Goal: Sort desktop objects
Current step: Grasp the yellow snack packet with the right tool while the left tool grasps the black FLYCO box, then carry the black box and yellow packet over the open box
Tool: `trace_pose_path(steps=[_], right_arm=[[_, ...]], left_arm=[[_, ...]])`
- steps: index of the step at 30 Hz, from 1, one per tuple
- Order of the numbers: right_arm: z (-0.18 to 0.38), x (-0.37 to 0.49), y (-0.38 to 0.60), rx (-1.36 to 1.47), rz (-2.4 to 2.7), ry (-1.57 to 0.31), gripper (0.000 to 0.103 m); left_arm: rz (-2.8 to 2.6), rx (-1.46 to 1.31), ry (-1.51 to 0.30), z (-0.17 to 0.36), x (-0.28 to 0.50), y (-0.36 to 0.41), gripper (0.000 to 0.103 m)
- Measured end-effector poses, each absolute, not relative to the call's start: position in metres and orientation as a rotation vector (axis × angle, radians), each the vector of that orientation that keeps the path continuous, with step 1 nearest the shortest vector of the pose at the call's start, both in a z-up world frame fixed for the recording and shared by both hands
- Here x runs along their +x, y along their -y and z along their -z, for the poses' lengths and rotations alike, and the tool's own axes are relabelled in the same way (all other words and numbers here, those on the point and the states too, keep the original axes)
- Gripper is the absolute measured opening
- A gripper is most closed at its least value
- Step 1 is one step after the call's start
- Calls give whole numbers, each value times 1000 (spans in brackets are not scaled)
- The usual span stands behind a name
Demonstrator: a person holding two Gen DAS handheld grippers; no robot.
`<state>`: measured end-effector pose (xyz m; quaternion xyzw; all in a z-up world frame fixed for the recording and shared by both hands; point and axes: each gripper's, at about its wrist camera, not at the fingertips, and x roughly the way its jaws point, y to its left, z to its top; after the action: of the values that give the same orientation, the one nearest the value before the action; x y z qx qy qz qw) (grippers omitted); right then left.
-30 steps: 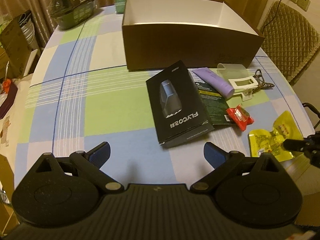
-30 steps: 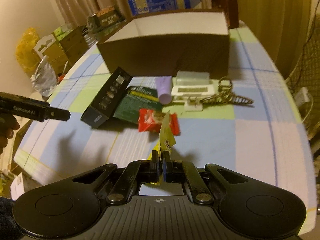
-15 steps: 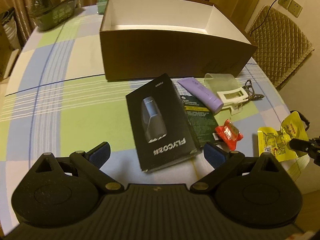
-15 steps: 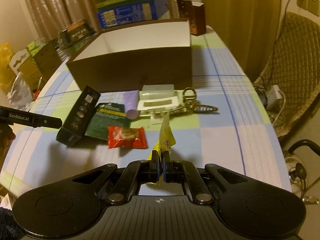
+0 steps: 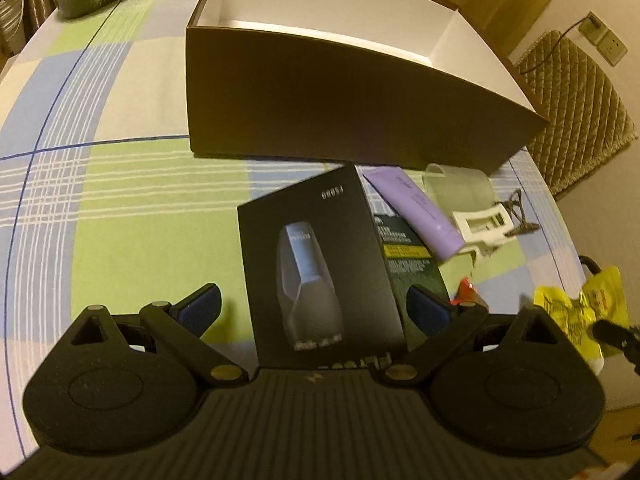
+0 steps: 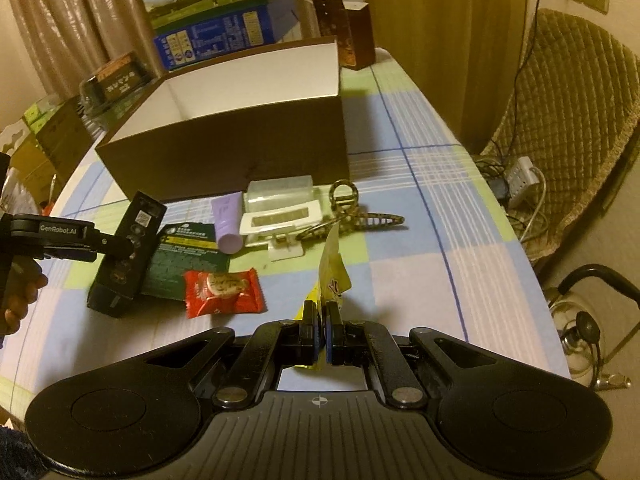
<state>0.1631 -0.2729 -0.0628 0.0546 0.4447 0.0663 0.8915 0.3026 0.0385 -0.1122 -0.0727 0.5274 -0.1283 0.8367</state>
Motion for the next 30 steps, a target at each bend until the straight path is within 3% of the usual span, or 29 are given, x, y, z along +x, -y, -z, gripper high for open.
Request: trace_pose_path(steps=[4,7,30], right_arm=[[62,167,275,116,-123,-923,0],[62,170,276,114,-116,-922,0],[55,190,271,87,-147,-903,0]], left_arm=[[282,-156,-1117,116,312,-36,94],[292,-158,-1122,119,316,-33,85],[305,-136,-1079,107,306,-50,76]])
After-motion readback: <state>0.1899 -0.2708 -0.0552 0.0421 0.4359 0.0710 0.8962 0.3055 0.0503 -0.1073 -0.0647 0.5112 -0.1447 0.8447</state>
